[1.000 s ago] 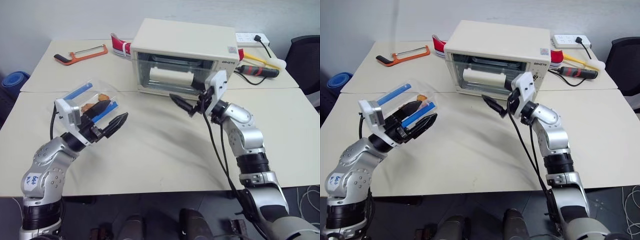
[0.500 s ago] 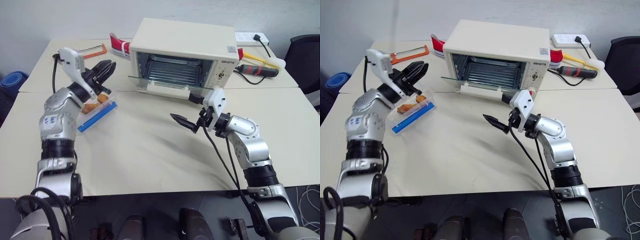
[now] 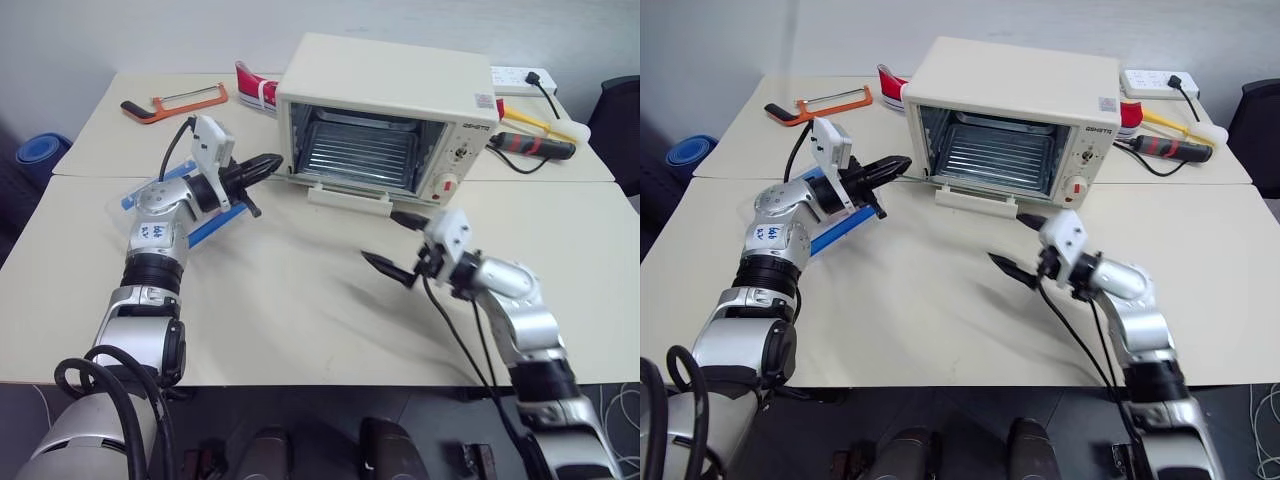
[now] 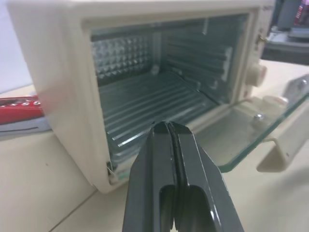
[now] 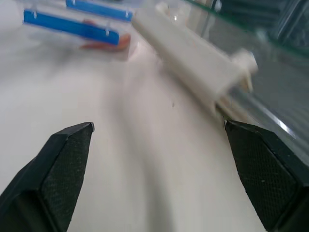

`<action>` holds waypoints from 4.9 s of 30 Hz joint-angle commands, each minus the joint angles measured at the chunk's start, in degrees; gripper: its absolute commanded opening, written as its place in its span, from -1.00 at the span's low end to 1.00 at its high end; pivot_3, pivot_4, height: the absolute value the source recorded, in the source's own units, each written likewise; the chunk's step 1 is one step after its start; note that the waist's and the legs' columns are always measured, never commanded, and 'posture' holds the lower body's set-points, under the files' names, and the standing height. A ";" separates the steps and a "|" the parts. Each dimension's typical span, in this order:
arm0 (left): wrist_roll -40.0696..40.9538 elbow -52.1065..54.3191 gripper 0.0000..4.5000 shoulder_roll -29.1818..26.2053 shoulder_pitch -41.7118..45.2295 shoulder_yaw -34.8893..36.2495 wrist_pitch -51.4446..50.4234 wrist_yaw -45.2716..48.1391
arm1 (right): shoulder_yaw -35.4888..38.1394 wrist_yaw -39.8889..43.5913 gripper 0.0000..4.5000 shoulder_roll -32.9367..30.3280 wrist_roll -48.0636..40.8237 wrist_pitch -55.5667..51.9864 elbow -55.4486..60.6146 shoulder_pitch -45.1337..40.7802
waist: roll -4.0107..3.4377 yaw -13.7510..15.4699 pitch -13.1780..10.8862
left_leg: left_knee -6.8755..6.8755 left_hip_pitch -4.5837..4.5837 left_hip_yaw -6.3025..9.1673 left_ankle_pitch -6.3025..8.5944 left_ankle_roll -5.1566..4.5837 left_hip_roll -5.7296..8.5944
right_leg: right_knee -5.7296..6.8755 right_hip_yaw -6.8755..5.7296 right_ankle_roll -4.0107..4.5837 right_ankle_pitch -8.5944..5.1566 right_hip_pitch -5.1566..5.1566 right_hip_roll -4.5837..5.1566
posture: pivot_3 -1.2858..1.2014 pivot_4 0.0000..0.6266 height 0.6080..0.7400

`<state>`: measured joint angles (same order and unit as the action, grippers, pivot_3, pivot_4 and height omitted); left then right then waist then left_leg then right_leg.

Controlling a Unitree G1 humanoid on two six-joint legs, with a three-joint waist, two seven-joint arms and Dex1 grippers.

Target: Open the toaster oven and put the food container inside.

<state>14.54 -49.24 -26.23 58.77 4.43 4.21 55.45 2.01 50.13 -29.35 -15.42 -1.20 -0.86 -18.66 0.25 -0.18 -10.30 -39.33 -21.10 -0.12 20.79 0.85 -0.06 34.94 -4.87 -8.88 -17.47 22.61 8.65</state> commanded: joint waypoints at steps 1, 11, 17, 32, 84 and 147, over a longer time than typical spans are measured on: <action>-2.43 2.72 -0.99 -1.46 -1.01 -2.09 2.74 3.87 | 5.55 0.97 1.00 -3.23 -3.00 1.66 6.33 5.85 | 0.00 -0.01 0.00 | 0.00 0.00 -0.01 0.00 0.00 0.00 | 0.00 0.00 0.00 0.00 0.00 0.00 | 0.03 -0.52 1.00; -10.28 20.60 -0.99 -1.70 -12.66 -9.11 -5.60 -1.09 | 17.06 3.84 1.00 -8.81 -8.53 4.15 10.72 20.30 | 0.02 -0.01 -0.01 | -0.09 0.13 -0.09 -0.05 -0.01 -0.07 | 0.13 0.09 -0.01 0.01 -0.06 -0.02 | 0.03 -0.52 1.00; -7.42 34.56 -0.99 -0.72 -21.56 -7.26 -15.61 -5.12 | 16.49 6.01 1.00 -7.62 -15.91 -0.26 14.19 19.61 | 0.02 0.18 -0.01 | -0.16 0.14 -0.05 -0.05 -0.01 -0.09 | 0.16 0.10 -0.01 0.01 -0.11 -0.02 | 0.03 -0.52 1.00; 19.59 68.51 0.91 -6.79 -63.61 41.47 -30.52 -10.86 | 6.15 8.57 1.00 0.24 -19.63 0.30 18.08 11.75 | 0.05 -0.09 0.00 | -0.11 0.16 0.12 -0.03 0.05 -0.19 | 0.04 0.11 0.01 0.00 -0.16 -0.04 | 0.03 -0.52 1.00; 23.58 40.38 -0.86 -25.17 -21.34 24.10 -75.55 -45.69 | 4.86 5.39 1.00 -2.66 -16.87 -2.47 22.28 11.01 | 0.24 -1.22 -0.06 | 0.17 0.82 0.17 0.14 0.26 -0.20 | 0.07 0.09 0.21 -0.11 -0.59 -0.15 | 0.03 -0.52 1.00; 6.48 48.24 -1.00 -13.54 -35.19 -3.29 -16.62 7.48 | -2.85 -5.68 -0.95 -5.04 -6.44 -14.35 18.71 11.97 | 0.21 2.51 -0.07 | -0.09 0.54 -0.24 0.06 0.03 -0.08 | 0.14 0.53 0.16 -0.04 -0.26 -0.08 | 0.03 -0.52 1.00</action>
<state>21.97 -2.94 -40.26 22.24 2.64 -16.33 61.62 -0.70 44.64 -34.87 -22.82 -16.52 19.73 -5.24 0.45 2.34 -10.36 -39.48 -20.61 -0.36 20.86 0.86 -0.14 35.09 -4.34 -8.74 -17.50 22.37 8.57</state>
